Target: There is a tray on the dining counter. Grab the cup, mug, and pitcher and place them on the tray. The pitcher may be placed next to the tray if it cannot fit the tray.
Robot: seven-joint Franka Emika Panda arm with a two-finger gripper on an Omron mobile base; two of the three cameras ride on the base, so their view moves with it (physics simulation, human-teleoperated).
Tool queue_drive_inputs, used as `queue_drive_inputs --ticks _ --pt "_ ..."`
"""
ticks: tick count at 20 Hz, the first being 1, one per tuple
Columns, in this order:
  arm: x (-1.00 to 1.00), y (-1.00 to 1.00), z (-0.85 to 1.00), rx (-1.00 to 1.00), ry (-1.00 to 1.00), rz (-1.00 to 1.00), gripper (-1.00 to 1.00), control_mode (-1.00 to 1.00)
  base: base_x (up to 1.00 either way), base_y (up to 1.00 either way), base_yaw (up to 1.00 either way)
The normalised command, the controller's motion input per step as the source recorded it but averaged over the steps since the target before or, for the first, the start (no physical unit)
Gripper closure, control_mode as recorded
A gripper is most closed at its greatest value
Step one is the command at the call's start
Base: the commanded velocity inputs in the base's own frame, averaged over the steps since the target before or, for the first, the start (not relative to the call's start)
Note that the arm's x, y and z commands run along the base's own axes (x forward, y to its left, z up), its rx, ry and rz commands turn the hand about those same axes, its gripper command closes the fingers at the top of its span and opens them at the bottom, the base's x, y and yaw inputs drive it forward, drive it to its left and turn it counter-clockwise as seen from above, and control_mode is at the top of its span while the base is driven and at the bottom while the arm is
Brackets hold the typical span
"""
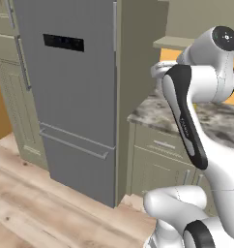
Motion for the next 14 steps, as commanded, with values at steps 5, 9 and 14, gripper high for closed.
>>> queue_drive_inputs --ticks 5,9,14 --pt "0.00 0.00 0.00 0.00 0.00 0.00 1.00 1.00 -0.18 0.00 0.94" --pt "0.00 0.00 0.00 0.00 0.00 0.00 1.00 1.00 -0.07 0.00 0.91" --pt "0.00 0.00 0.00 0.00 0.00 0.00 1.00 1.00 0.27 0.00 0.77"
